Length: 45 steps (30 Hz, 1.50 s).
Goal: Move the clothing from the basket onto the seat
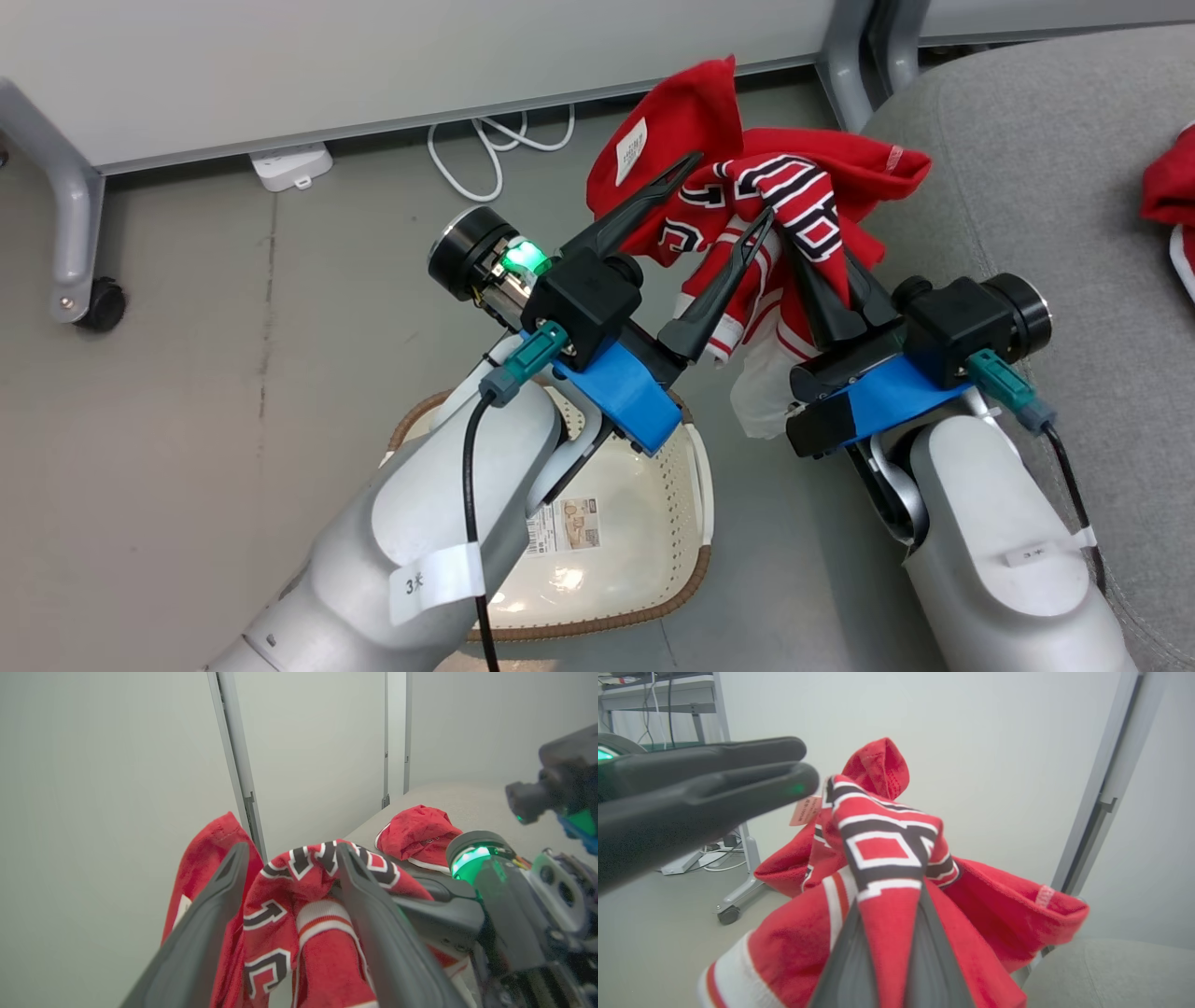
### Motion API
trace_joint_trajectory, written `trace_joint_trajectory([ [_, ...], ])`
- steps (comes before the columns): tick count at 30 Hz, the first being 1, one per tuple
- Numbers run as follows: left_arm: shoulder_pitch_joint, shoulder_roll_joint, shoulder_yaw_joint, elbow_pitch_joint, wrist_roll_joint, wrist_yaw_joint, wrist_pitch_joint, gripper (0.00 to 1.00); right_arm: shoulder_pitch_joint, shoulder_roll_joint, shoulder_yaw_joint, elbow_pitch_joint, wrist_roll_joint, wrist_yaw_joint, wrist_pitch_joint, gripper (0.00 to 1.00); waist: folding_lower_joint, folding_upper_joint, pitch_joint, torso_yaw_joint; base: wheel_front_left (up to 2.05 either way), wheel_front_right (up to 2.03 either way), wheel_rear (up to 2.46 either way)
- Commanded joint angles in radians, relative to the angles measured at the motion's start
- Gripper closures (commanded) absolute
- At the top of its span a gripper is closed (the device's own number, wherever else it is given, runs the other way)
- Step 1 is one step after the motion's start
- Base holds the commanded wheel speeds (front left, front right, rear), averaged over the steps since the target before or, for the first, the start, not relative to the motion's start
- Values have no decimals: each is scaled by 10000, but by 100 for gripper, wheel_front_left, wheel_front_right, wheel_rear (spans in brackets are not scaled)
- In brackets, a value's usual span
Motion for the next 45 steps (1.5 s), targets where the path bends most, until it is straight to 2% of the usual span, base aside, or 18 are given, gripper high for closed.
trace_joint_trajectory([
  [1, 20, 77, 3, 25, 39, -6, -30, 0, 107, -3, -126, -105, -49, 1, -11, 100, 0, 0, 126, -212, 0, 0, 0],
  [13, 17, 408, -245, 47, 141, -6, -30, 0, 459, -1, -1256, -772, -267, 1, -14, 100, 0, 0, 531, -1419, 0, 0, 0],
  [30, -129, 600, -1131, 172, 73, -8, -30, 0, 1308, 0, -2685, -1458, -158, 1, -14, 100, 0, 0, 780, -3119, 0, 0, 0],
  [45, -55, 526, -1455, 290, 36, -5, -30, 0, 2082, 0, -3271, -1594, 11, 1, -14, 100, 0, 0, 815, -3498, 0, 0, 0],
])
